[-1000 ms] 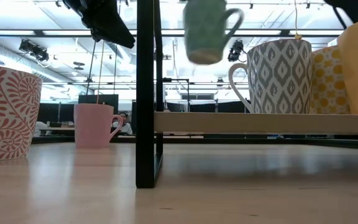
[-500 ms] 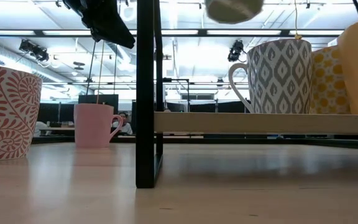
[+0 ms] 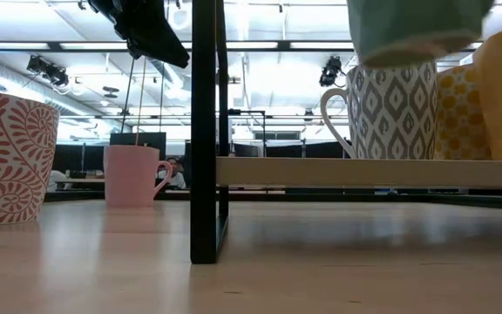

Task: Place coffee mugs
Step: Put the green mug on the shelf

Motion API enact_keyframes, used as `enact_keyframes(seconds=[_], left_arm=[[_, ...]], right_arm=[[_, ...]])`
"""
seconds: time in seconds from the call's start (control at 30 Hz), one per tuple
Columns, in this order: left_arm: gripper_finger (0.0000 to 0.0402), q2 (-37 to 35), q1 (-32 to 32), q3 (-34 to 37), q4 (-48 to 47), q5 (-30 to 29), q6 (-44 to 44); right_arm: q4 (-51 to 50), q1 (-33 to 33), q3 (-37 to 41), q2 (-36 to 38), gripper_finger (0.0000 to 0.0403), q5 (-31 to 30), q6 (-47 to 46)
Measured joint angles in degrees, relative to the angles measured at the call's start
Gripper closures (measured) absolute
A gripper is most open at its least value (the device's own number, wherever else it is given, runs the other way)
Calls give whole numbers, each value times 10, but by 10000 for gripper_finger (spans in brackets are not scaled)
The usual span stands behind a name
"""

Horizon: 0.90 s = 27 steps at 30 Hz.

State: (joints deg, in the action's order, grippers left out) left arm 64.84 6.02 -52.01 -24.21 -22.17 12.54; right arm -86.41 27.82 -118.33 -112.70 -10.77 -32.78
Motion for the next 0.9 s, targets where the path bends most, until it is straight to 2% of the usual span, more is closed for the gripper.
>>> enact_keyframes(seconds=[0.13, 0.4, 0.9], left_arm=[[278, 0, 0, 0, 0, 0, 3], [278, 0, 0, 0, 0, 0, 3], [278, 0, 0, 0, 0, 0, 2]], right_arm=[[29, 7, 41, 0, 374, -2, -33], [69, 9, 98, -1, 373, -1, -30], [69, 9, 114, 26, 373, 11, 45]])
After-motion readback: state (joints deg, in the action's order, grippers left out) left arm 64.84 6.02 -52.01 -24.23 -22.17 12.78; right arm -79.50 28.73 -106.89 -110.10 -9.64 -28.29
